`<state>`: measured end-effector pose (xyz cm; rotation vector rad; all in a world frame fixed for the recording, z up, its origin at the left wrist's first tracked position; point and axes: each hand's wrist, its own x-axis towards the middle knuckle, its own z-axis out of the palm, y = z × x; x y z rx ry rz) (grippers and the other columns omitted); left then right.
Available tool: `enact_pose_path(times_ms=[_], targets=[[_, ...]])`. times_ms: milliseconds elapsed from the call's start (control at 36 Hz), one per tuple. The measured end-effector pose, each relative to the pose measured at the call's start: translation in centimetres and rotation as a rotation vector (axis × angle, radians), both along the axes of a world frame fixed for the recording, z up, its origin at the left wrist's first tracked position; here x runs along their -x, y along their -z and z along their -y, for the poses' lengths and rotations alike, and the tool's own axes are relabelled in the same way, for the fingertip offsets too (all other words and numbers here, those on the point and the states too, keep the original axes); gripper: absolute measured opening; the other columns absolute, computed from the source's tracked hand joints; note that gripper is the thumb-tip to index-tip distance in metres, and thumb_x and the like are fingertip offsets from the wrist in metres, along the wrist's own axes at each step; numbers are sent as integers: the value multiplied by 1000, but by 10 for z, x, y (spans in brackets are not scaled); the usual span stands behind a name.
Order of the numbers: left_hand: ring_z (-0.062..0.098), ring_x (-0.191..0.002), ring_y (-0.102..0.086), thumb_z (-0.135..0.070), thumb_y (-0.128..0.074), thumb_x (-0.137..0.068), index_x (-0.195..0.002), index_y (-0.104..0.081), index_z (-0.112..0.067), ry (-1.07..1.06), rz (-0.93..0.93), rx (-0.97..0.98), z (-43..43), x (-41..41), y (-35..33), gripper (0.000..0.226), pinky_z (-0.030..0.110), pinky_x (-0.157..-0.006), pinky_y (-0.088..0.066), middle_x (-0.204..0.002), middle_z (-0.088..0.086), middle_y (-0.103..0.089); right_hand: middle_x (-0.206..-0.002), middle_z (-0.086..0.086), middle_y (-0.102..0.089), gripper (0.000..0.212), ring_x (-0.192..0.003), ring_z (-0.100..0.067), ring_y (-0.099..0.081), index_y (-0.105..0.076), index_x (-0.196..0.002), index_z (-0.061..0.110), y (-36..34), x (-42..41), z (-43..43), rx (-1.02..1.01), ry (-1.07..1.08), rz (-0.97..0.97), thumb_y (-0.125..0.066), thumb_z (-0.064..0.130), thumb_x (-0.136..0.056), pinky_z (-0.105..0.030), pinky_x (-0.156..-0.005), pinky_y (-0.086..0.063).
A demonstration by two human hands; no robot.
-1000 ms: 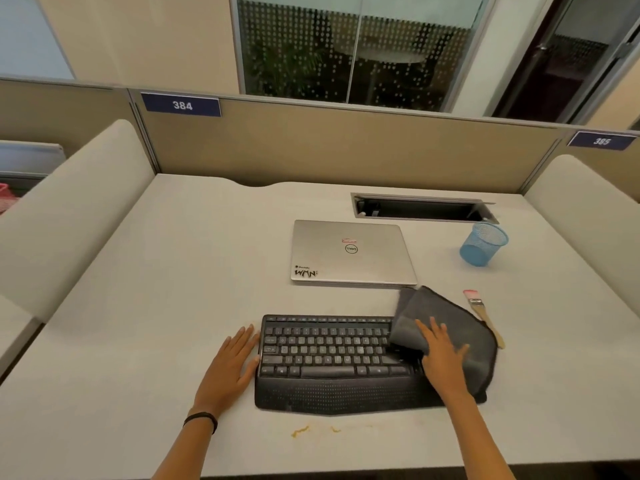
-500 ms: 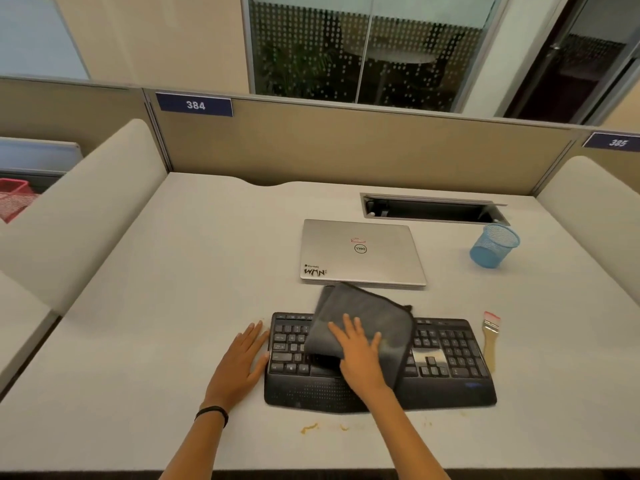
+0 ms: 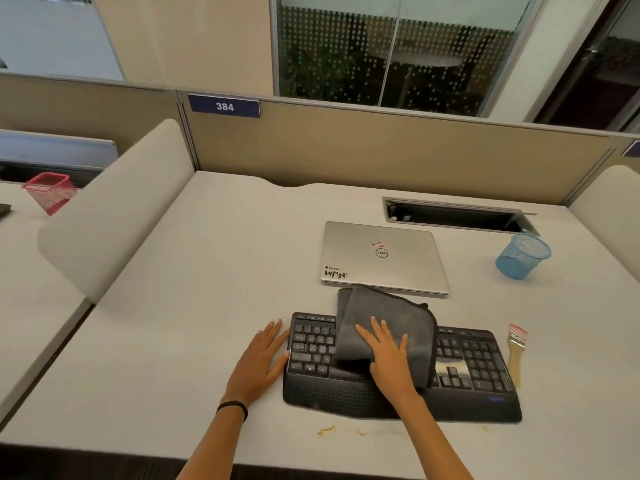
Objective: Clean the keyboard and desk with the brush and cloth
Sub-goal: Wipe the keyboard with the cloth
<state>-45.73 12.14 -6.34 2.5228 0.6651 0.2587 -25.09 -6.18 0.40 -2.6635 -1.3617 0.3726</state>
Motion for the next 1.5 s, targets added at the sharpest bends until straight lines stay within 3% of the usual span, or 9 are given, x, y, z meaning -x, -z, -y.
enact_pose_path(times_ms=[139, 306, 444, 556, 722, 944, 1139, 1278, 1500], targets=[[-2, -142, 8, -68, -4, -90, -146, -12, -32, -7, 10, 8, 1, 1, 0, 68, 19, -115, 8, -156, -10, -5, -157, -3, 8, 78, -144, -23, 10, -9, -148, 34, -4, 22, -35, 10, -6, -61, -44, -2, -88, -59, -110, 3], [2, -143, 2, -68, 3, -88, -146, -14, -26, -46, 8, 19, -1, 2, 3, 74, 18, -115, 7, -155, -10, -6, -156, 1, 12, 84, -143, -19, 14, -12, -147, 38, -1, 39, -44, 8, -262, -63, -44, -7, -84, -57, -111, 9], [0, -142, 4, -66, 1, -90, -146, -13, -27, -50, -1, 10, -2, 2, 5, 69, 18, -116, 6, -155, -9, -7, -156, 13, 2, 83, -141, -5, 12, -25, -142, 42, -4, 18, -19, 2, -467, -149, -44, -10, -80, -46, -114, 14], [0, -143, 3, -66, 1, -90, -146, -14, -26, -46, 15, 9, -1, 3, 4, 70, 20, -116, 5, -155, -8, -7, -155, 15, 0, 82, -139, -1, 11, -26, -141, 44, -3, 3, 1, -3, -375, -136, -45, -9, -81, -45, -116, 10], [-6, -140, 9, -66, 0, -90, -146, -14, -25, -43, 26, 3, 0, 2, 1, 70, 17, -115, 7, -155, -9, -7, -157, 1, 1, 77, -144, -16, 7, -19, -146, 35, -5, 23, -22, -69, -100, -92, -45, -6, -86, -52, -112, 6], [-9, -138, 3, -72, -2, -86, -145, -8, -29, -93, 56, 86, 1, 2, 0, 73, 12, -114, 4, -152, -15, -6, -157, 0, 7, 81, -144, -15, 10, -17, -146, 37, -1, 60, -42, -64, -309, -51, -46, -6, -84, -55, -113, 9], [-14, -137, 8, -71, 1, -85, -145, -8, -31, -71, 50, 91, 2, 1, 1, 72, 12, -113, 6, -152, -17, -4, -156, 10, 5, 82, -141, -6, 16, -23, -143, 42, 5, 40, 0, -51, -512, -80, -42, -10, -82, -43, -112, 18], [-6, -141, 5, -69, -3, -89, -147, -14, -26, -52, 40, 41, 0, 3, 2, 73, 14, -114, 6, -154, -13, -5, -154, 15, 3, 84, -142, -5, 10, -24, -136, 48, 2, 11, 30, -56, -308, -136, -44, -11, -79, -44, -116, 12], [-5, -141, 5, -62, 1, -92, -147, -19, -22, -44, 38, 3, 1, 3, 1, 71, 15, -114, 7, -155, -10, -11, -157, -3, 9, 77, -144, -18, 9, -12, -147, 35, -10, 45, 6, -27, -83, -69, -45, -2, -89, -55, -111, 6]])
